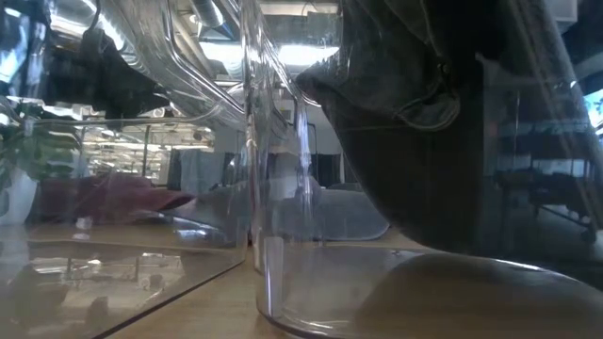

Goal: Pick & Place hat
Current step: Put the gray cap into the right transparent bin

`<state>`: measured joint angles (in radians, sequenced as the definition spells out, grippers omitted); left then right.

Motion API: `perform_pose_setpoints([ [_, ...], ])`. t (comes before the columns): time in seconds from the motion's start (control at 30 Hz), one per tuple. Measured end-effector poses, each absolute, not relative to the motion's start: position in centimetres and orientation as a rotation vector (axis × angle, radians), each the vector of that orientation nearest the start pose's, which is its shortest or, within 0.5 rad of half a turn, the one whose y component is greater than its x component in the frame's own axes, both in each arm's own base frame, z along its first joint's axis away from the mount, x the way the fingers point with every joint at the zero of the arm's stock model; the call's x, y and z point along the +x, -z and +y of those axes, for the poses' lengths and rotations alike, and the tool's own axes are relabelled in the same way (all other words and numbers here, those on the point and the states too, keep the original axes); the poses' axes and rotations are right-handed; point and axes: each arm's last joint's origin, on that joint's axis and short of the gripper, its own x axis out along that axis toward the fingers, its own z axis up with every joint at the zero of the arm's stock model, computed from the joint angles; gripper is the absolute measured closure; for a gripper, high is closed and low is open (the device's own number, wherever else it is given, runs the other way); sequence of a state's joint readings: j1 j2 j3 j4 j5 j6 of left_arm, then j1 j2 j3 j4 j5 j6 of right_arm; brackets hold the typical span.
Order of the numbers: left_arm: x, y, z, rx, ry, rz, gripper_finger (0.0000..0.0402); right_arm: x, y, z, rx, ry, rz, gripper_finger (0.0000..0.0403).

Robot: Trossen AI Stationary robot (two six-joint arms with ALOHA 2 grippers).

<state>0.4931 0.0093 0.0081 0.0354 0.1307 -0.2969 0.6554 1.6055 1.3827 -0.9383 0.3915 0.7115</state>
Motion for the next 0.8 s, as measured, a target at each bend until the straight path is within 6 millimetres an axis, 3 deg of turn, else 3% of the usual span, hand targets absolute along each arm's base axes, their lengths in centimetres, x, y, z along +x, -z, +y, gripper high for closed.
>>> perform_pose_setpoints([
  [0.17, 8.8, -16.9, 4.2, -0.286, -0.343, -0.088, 0.0233, 26.1, -30.2, 15.0, 0.111, 0.168, 1.038, 0.0226],
  [0.3, 8.8, -16.9, 4.3, -0.287, -0.343, -0.088, 0.0233, 26.9, -31.2, 11.2, 0.255, 0.341, 0.988, 0.0226],
  [0.63, 8.8, -16.9, 4.3, -0.303, -0.343, -0.091, 0.0233, 29.1, -31.7, 0.3, 0.439, 0.664, 0.903, 0.0226],
  [0.8, 8.8, -16.9, 4.3, -0.305, -0.343, -0.091, 0.0233, 29.5, -31.9, -2.9, 0.400, 0.692, 0.868, 0.0226],
])
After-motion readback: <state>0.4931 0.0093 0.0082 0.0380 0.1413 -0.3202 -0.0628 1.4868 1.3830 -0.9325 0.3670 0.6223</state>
